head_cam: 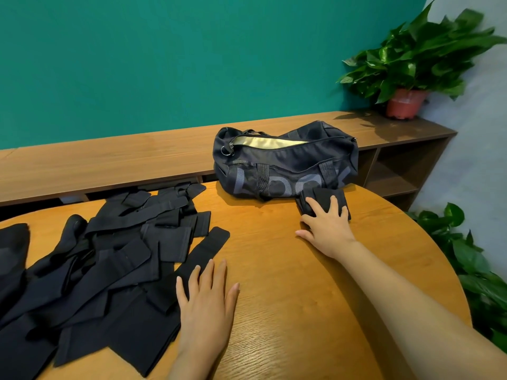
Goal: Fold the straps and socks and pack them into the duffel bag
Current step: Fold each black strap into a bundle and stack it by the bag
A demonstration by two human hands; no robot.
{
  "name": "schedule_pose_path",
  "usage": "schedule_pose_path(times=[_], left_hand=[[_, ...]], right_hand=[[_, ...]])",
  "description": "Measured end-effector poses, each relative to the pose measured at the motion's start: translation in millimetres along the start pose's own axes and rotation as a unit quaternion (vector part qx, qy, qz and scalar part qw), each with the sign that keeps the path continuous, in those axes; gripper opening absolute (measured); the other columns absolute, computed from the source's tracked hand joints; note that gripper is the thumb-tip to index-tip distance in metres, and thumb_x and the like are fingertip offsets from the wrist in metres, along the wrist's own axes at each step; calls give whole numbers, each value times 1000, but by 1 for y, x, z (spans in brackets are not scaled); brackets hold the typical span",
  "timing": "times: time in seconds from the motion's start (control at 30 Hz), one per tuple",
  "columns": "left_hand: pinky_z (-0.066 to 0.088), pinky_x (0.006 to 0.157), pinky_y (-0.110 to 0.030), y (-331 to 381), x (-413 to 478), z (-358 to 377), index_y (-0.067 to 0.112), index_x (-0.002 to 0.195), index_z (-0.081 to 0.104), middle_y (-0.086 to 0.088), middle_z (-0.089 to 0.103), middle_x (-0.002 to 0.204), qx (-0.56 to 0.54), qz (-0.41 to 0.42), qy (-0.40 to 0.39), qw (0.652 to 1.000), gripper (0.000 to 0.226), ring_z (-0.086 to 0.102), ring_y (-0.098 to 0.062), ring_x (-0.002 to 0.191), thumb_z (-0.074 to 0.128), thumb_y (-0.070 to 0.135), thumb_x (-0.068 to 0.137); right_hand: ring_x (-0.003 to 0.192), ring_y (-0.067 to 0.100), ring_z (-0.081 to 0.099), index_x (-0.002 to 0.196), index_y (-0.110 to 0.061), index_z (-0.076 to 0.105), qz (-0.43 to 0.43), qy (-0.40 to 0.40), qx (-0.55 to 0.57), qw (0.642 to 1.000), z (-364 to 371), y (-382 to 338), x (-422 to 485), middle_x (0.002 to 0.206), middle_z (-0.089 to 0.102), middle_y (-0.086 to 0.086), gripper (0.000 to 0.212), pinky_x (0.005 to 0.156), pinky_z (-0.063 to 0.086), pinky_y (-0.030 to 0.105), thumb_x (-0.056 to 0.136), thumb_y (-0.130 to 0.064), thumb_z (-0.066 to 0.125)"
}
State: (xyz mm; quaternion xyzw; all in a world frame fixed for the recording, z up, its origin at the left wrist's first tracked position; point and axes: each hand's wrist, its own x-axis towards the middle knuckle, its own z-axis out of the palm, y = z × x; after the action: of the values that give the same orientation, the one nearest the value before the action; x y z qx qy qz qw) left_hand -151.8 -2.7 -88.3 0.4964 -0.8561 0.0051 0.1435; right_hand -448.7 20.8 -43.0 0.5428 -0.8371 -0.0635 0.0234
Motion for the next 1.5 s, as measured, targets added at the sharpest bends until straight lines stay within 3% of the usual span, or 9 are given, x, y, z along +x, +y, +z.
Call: schedule_pose_path(times=[0.27,0.43,0.53,0.6,0.73,0.83,0.9,1.23,1.5], left_hand=[[35,106,-60,-3,0,3,24,138,53,0,57,137,-9,-4,-15,1000,62,50,-29,128,20,58,97],[33,107,-59,-3,1,7,25,139,52,1,56,138,-15,-3,-9,1000,62,49,-28,129,21,58,97],[34,107,-60,-4,2,8,25,137,53,0,56,137,-14,0,-5,1000,60,49,-29,129,23,57,96],[34,106,-60,-4,2,9,25,137,53,-1,56,137,-15,1,-5,1000,60,49,-30,129,24,57,96],[32,107,-60,-5,2,10,24,138,53,-2,56,138,-16,1,1,1000,62,48,-30,130,23,58,96],[34,105,-60,-5,2,9,23,137,54,-2,57,136,-8,4,6,1000,61,50,-31,128,23,57,96],[36,104,-60,-6,2,9,23,136,55,-1,58,135,-2,4,8,1000,61,52,-30,127,24,57,96],[31,107,-59,-7,1,13,24,135,56,-2,57,136,-3,10,16,1000,59,50,-30,129,26,56,96],[33,105,-61,-3,0,3,21,127,62,-5,61,130,-17,56,43,997,42,57,-29,121,40,41,97]], right_hand=[[145,49,-2,142,-35,41,26,-25,3,999,-1,35,2,163,1,-1,56,114,13,66,95,-65,35],[146,46,-6,137,-34,45,-1,-24,33,999,-2,48,15,163,3,-2,47,113,5,68,97,-58,40],[148,35,-12,141,-39,41,-11,22,93,995,0,51,15,163,1,-8,45,113,-2,69,98,-52,41],[148,31,-14,148,-42,29,14,103,125,987,6,45,10,164,-3,-8,52,114,-4,65,99,-51,42],[146,43,-10,156,-29,6,196,214,261,921,16,16,2,163,-12,9,74,115,5,61,98,-44,48],[143,51,-14,155,-25,-9,301,176,447,824,15,-1,10,159,-25,13,82,116,11,60,99,-43,47],[142,51,-15,154,-26,-12,311,161,494,795,13,-7,18,157,-29,13,81,116,13,59,99,-44,46],[142,53,-11,155,-29,-4,287,91,380,874,5,2,22,159,-26,14,72,117,5,57,101,-50,38],[147,38,-13,156,-26,8,148,116,340,921,-14,-45,-32,163,-10,7,66,119,5,54,101,-42,42]])
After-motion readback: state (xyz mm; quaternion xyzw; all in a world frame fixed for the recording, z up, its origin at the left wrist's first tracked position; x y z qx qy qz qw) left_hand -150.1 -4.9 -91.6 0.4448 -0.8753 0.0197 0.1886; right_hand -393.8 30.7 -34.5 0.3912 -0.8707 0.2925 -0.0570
